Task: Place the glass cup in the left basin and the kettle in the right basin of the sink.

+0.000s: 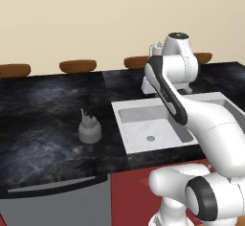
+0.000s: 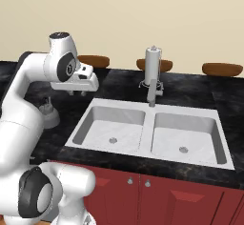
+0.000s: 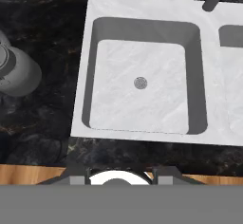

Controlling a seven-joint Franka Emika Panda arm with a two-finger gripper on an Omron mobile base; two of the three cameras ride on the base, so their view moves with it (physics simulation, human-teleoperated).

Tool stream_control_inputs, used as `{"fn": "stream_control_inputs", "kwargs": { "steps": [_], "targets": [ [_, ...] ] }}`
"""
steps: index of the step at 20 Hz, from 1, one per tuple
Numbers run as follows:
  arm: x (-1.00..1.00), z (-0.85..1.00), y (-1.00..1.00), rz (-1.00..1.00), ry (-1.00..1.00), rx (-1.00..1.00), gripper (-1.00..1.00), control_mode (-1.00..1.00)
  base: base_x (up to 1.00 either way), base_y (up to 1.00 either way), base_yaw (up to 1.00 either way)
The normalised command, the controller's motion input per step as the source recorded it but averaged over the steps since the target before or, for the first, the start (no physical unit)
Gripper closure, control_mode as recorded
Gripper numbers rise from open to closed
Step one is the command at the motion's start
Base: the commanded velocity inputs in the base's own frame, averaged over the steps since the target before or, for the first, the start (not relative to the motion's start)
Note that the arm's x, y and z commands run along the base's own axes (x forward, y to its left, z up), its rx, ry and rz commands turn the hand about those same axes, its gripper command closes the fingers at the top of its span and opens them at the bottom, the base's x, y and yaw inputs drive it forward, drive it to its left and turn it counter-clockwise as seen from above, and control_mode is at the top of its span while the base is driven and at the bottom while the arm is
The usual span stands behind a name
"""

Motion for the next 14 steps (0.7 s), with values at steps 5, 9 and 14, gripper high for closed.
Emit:
{"fn": "stream_control_inputs", "kwargs": {
  "steps": [5, 9, 14],
  "targets": [
    [0.0, 0.0, 0.07, 0.0, 0.0, 0.0, -1.0, -1.0, 0.0, 0.0, 0.0],
    [0.0, -0.05, 0.2, 0.0, 0.0, 0.0, -1.0, -1.0, 0.0, 0.0, 0.0],
    [0.0, -0.09, 0.27, 0.0, 0.0, 0.01, -1.0, -1.0, 0.0, 0.0, 0.0]
  ]
}}
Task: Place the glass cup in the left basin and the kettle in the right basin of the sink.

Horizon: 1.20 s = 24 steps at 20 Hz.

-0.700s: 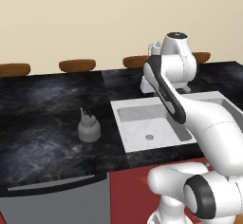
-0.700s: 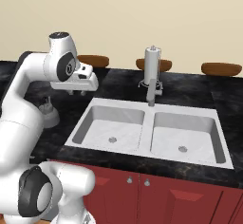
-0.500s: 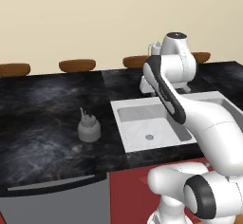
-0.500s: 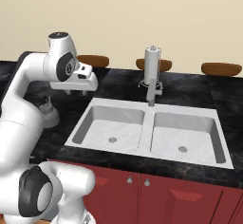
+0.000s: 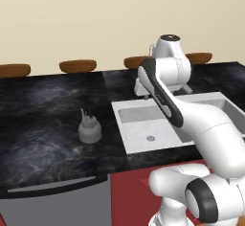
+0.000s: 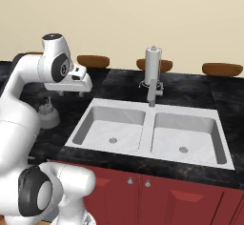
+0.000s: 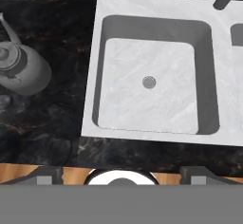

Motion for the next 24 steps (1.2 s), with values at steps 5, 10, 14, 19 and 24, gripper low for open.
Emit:
{"fn": "stream_control_inputs", "kwargs": {
  "steps": [5, 10, 14, 19, 24],
  "targets": [
    [0.01, -0.09, 0.31, 0.0, 0.0, 0.04, -1.0, -1.0, 0.0, 0.0, 0.0],
    [0.01, -0.16, 0.35, 0.0, 0.0, 0.0, -1.0, -1.0, 0.0, 0.0, 0.0],
    [0.0, -0.2, 0.42, 0.0, 0.0, 0.0, -1.0, -1.0, 0.0, 0.0, 0.0],
    [0.04, -0.18, 0.47, 0.0, 0.0, 0.0, -1.0, -1.0, 0.0, 0.0, 0.0],
    [0.04, -0.19, 0.43, 0.0, 0.0, 0.0, -1.0, -1.0, 0.0, 0.0, 0.0]
  ]
}}
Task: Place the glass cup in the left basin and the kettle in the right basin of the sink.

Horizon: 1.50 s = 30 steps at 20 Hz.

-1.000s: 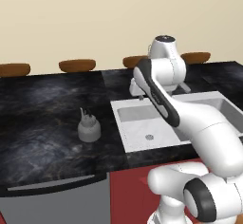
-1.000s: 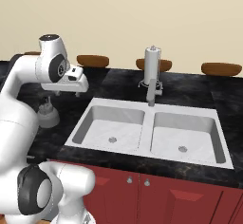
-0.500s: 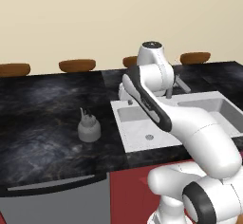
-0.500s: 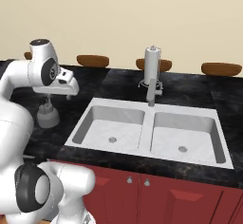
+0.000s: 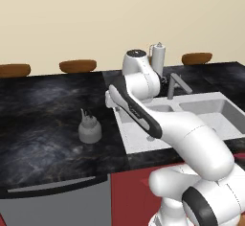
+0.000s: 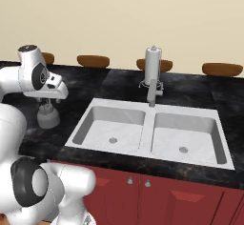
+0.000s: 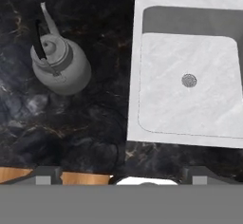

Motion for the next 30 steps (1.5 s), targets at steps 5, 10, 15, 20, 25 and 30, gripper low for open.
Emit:
{"fn": "stream_control_inputs", "kwargs": {
  "steps": [5, 10, 15, 20, 25, 30],
  "targets": [
    [0.08, -0.23, 0.38, 0.0, 0.0, 0.0, -1.0, -1.0, 0.0, 0.0, 0.0],
    [0.2, -0.18, 0.34, 0.0, 0.0, 0.0, -1.0, -1.0, 0.0, 0.0, 0.0],
    [0.19, -0.12, 0.36, 0.0, 0.0, 0.0, -1.0, -1.0, 0.0, 0.0, 0.0],
    [0.17, -0.11, 0.35, 0.0, 0.0, 0.0, -1.0, -1.0, 0.0, 0.0, 0.0],
    [0.27, -0.18, 0.25, 0.0, 0.0, 0.0, -1.0, -1.0, 0.0, 0.0, 0.0],
    [0.34, -0.2, 0.15, 0.0, 0.0, 0.0, -1.0, -1.0, 0.0, 0.0, 0.0]
  ]
}}
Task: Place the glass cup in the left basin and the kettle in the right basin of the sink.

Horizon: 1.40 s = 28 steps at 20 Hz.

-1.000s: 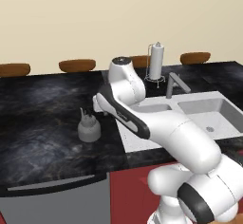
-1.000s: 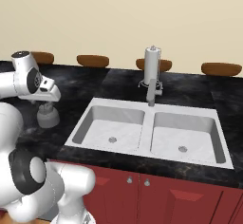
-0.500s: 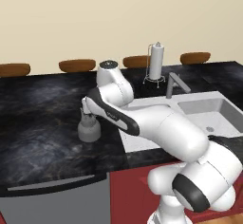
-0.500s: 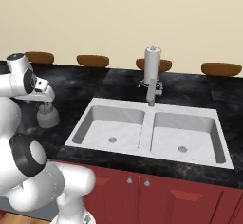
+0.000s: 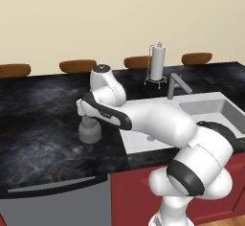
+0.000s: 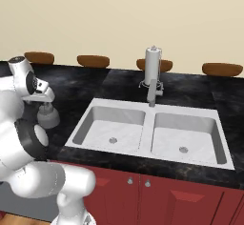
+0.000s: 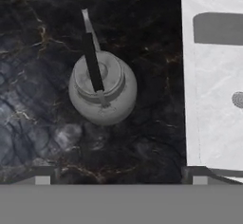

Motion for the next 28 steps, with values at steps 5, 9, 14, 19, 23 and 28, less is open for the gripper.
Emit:
{"fn": "stream_control_inputs", "kwargs": {
  "steps": [5, 9, 14, 19, 23, 28],
  "targets": [
    [0.38, -0.2, 0.15, 0.0, 0.0, 0.0, -1.0, -1.0, 0.0, 0.0, 0.0],
    [0.4, -0.21, 0.17, 0.0, 0.0, 0.0, -1.0, -1.0, 0.0, 0.0, 0.0],
    [0.37, -0.18, 0.11, 0.0, 0.0, 0.0, -1.0, -1.0, 0.0, 0.0, 0.0],
    [0.31, -0.18, 0.11, 0.0, 0.0, 0.0, -1.0, -1.0, 0.0, 0.0, 0.0],
    [0.3, -0.17, 0.15, 0.0, 0.0, 0.0, -1.0, -1.0, 0.0, 0.0, 0.0],
    [0.23, -0.17, 0.19, 0.0, 0.0, 0.0, -1.0, -1.0, 0.0, 0.0, 0.0]
  ]
}}
